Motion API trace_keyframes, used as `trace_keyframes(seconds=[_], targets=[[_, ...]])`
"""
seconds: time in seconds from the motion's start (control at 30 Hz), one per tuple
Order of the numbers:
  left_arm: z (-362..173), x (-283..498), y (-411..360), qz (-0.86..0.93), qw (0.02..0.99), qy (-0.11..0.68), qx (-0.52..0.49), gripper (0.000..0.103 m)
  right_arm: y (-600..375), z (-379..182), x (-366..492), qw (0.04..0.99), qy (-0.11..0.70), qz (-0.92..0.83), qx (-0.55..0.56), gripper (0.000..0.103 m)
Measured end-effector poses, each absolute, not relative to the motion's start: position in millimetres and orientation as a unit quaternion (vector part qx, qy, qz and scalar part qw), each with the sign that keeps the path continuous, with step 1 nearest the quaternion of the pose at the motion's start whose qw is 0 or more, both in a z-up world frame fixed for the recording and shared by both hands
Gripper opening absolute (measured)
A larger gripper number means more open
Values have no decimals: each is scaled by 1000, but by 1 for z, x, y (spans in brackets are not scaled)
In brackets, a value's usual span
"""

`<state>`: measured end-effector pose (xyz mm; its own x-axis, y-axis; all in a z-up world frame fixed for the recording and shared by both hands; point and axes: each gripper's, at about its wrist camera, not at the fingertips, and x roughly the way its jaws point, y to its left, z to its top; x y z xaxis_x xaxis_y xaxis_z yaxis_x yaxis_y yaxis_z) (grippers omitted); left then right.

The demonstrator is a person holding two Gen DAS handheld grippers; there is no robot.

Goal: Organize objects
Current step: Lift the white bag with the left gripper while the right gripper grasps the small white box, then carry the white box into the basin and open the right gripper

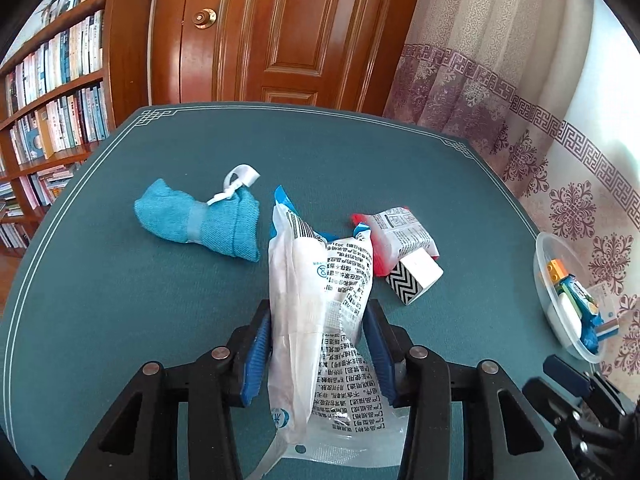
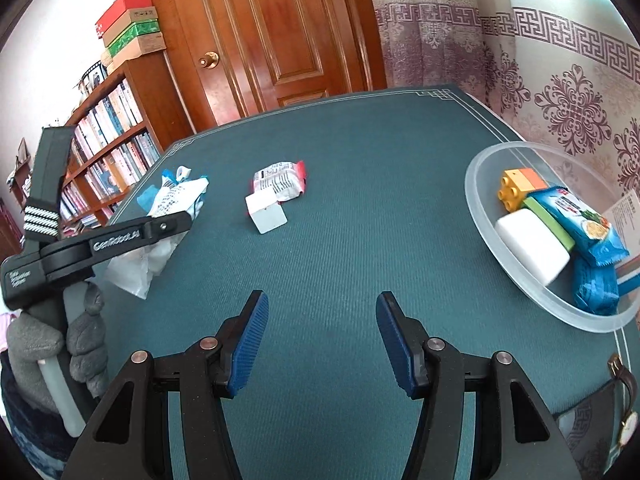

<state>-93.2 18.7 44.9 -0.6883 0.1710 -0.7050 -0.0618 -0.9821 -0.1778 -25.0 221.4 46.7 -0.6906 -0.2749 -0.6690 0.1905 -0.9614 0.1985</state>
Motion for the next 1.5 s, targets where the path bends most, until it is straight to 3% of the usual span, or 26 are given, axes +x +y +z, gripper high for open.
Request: trace_keyframes(seconds=[0.73, 0.9, 0.97, 1.5], targets=[[30, -79, -15, 918, 19, -95, -384, 48, 139, 25, -131, 167, 0, -908, 383, 57], [27, -79, -16, 917, 17, -98, -387, 48, 132, 19, -140, 169, 7, -904, 393, 45], [27, -79, -16, 917, 17, -98, -387, 48, 133, 19, -141, 172, 10, -903, 393, 34], [28, -74, -3, 920, 37, -81, -382, 48, 175, 29, -106, 145, -43, -914, 376, 31]])
